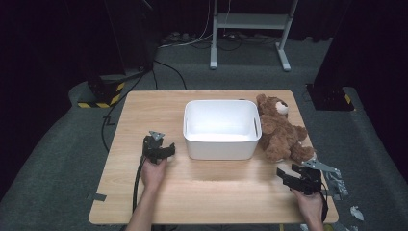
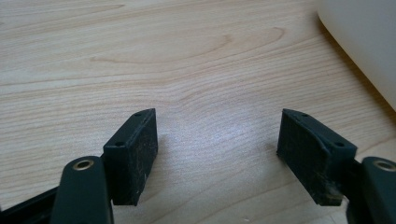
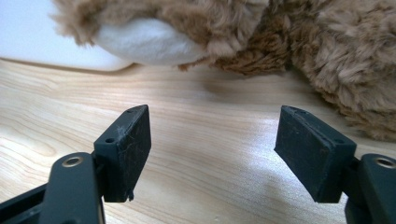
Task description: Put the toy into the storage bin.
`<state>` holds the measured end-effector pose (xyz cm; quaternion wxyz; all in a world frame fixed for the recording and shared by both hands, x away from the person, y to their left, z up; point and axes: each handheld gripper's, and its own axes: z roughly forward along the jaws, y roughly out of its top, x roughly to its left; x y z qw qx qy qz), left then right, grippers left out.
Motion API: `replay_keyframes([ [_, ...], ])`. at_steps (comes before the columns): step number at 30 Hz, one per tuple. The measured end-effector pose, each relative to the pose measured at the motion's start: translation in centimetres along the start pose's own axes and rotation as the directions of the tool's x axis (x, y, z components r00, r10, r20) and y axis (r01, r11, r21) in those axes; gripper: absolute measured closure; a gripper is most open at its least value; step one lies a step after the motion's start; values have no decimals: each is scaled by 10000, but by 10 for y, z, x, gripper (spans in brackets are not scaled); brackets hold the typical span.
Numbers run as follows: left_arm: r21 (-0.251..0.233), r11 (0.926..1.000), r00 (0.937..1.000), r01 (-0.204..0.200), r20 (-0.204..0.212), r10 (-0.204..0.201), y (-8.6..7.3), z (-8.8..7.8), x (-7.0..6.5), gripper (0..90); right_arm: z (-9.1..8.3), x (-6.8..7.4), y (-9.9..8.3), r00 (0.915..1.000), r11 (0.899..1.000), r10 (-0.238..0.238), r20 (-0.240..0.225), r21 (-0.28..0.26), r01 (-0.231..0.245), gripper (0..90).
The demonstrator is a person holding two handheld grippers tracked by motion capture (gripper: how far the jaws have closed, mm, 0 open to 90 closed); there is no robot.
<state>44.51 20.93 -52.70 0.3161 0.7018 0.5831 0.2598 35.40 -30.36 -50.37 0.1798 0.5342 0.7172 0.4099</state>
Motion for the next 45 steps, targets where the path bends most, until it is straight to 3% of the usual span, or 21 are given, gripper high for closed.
replay_keyframes([
  [8,1,10000,10000,-8,16,8,0,0,0,287,-6,-1,6,9999,9999,-144,20,5,144,239],
  [21,-3,10000,10000,-1,30,1,0,0,0,286,-22,-5,17,9993,9987,-76,360,-510,94,222],
  [27,-30,10000,9999,92,57,-92,0,0,0,285,-27,-6,23,9997,9966,-39,259,-816,60,234],
  [32,-13,10000,10000,87,47,-87,0,0,0,286,-29,-7,30,9998,9960,120,169,-886,-104,250],
  [45,-4,10000,10000,60,20,-60,0,0,-1,287,-26,-12,52,9998,9947,-18,215,-1027,40,255],
])
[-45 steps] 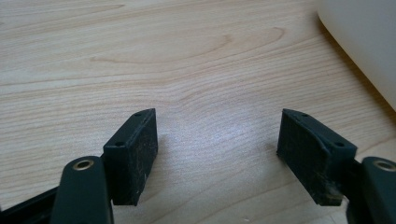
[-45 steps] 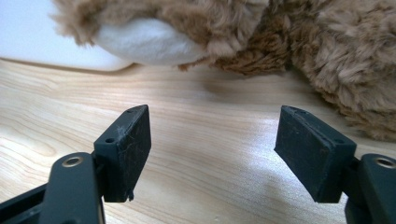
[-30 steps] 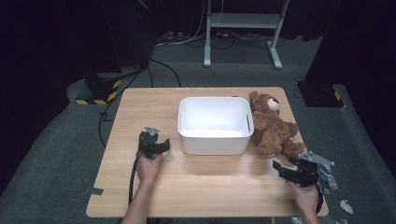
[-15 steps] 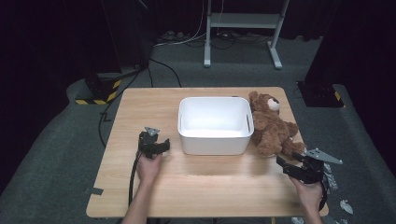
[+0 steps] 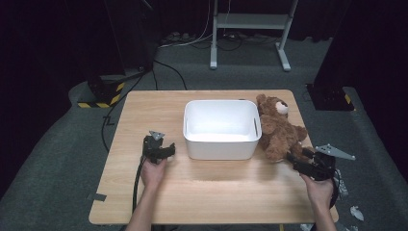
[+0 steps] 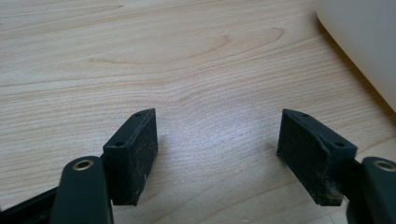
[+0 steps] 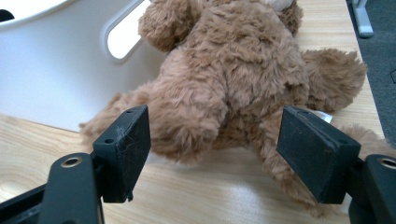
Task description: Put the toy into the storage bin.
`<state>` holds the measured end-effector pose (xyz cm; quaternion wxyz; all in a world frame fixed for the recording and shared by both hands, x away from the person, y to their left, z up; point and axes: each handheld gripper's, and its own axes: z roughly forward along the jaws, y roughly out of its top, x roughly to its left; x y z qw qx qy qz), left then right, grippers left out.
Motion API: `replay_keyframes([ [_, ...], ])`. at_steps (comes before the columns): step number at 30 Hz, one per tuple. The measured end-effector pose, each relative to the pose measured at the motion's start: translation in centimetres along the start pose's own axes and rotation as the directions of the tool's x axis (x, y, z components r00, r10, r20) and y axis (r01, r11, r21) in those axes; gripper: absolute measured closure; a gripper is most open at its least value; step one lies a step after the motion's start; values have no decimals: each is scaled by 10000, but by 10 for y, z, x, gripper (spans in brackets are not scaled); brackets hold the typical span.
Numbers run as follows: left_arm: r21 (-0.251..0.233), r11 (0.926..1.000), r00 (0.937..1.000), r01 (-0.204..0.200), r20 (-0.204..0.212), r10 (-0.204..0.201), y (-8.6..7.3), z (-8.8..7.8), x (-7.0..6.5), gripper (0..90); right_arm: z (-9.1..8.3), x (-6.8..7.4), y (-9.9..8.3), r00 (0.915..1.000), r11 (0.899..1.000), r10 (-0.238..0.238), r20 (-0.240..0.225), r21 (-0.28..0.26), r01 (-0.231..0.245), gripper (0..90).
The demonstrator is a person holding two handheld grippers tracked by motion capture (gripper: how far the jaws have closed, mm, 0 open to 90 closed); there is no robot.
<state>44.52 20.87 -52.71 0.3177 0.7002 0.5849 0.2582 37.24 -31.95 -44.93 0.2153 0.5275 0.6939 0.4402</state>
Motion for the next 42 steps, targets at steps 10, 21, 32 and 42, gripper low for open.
replay_keyframes([
  [10,-1,10000,10000,2,5,-2,0,0,0,286,7,-4,9,9995,9996,292,123,19,-292,260],
  [21,-4,10000,10000,-12,18,12,0,0,0,286,10,-5,27,9991,9990,413,8,-142,-413,227],
  [32,-28,10000,10000,36,71,-36,0,0,-1,286,23,-10,40,9985,9985,539,-38,-19,-539,219],
  [42,-22,10000,10000,35,81,-35,0,0,-1,286,40,-15,54,9985,9983,550,47,178,-551,215],
])
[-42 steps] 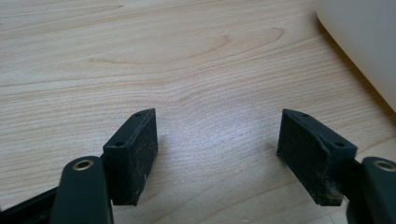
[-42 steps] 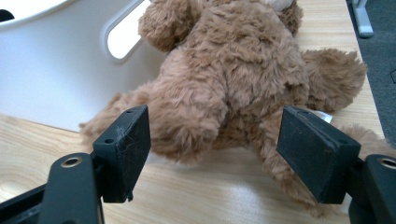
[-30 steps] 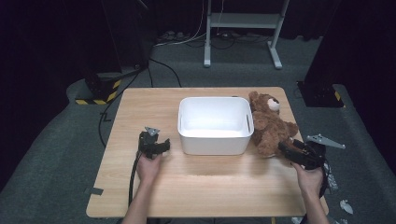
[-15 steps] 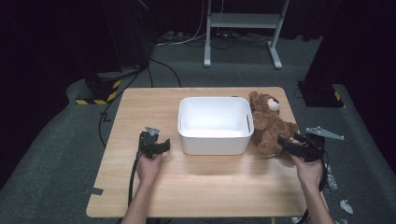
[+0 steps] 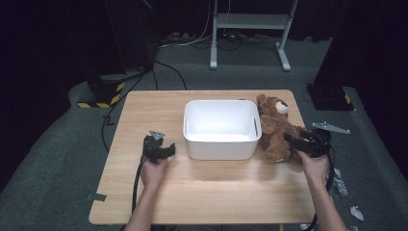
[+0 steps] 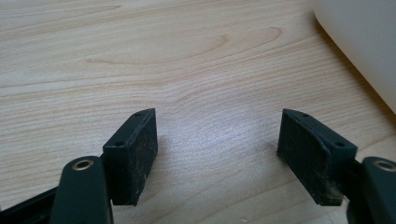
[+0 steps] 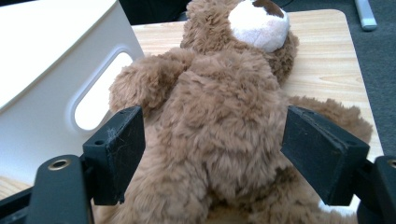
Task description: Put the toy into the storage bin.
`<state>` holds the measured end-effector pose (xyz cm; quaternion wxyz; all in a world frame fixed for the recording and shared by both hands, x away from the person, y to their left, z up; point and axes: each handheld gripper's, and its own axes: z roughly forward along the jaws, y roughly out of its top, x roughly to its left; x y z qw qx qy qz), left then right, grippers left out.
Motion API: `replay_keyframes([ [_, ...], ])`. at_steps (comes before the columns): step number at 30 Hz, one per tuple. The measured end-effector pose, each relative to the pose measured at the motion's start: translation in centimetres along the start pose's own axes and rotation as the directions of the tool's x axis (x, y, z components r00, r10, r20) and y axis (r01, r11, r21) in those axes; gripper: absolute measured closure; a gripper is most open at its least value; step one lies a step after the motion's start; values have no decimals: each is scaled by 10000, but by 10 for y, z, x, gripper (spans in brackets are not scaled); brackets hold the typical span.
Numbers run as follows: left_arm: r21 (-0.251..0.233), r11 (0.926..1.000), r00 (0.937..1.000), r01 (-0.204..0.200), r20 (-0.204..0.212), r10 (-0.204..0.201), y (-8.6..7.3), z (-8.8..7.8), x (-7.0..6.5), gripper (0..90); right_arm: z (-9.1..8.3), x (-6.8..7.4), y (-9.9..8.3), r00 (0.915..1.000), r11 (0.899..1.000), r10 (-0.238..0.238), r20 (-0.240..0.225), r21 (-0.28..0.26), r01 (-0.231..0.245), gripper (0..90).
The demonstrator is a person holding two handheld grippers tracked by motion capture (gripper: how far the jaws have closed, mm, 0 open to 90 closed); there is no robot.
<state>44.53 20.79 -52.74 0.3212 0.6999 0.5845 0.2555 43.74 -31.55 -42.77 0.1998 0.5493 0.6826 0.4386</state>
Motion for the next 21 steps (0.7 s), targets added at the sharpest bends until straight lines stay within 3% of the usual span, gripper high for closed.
replay_keyframes([
  [15,5,10000,10000,-73,-20,73,0,0,0,286,21,-1,19,9994,9990,-239,262,380,229,215],
  [21,13,9999,9999,-147,-24,147,0,0,1,286,30,-1,28,9994,9992,-102,337,388,88,215],
])
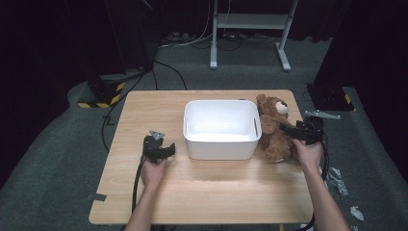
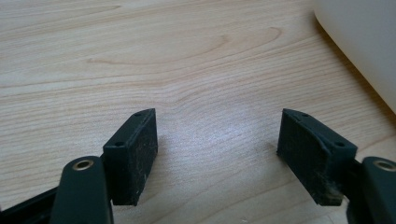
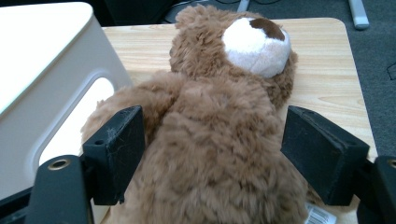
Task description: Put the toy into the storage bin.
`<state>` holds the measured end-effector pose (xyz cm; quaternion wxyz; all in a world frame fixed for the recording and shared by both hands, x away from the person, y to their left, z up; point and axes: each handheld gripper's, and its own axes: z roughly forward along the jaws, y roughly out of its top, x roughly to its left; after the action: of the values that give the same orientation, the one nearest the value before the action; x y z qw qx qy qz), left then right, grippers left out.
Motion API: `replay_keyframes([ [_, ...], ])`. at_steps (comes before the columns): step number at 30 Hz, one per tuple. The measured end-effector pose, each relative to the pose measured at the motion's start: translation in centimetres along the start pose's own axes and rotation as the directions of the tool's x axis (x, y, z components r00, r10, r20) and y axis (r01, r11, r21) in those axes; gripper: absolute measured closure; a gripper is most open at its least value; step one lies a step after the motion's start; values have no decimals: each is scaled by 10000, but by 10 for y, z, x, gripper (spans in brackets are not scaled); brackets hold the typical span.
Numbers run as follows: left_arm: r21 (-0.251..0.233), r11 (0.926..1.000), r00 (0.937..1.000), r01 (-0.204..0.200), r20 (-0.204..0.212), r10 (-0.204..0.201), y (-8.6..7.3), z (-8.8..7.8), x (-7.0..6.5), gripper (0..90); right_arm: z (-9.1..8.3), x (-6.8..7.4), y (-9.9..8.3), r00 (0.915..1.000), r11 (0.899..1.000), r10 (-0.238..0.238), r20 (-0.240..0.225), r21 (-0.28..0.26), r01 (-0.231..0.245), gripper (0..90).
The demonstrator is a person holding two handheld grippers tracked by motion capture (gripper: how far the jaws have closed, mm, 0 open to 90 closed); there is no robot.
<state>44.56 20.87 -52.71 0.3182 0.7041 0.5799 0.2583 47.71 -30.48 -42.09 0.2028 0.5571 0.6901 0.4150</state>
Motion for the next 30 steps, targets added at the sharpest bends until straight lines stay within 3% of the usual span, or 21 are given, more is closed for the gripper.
replay_keyframes([
  [23,13,10000,10000,0,-37,0,0,0,0,287,46,0,25,9990,9955,-30,436,948,-12,205],
  [30,9,10000,10000,0,-32,0,0,0,0,287,64,1,28,9982,9905,206,566,1348,-280,205],
])
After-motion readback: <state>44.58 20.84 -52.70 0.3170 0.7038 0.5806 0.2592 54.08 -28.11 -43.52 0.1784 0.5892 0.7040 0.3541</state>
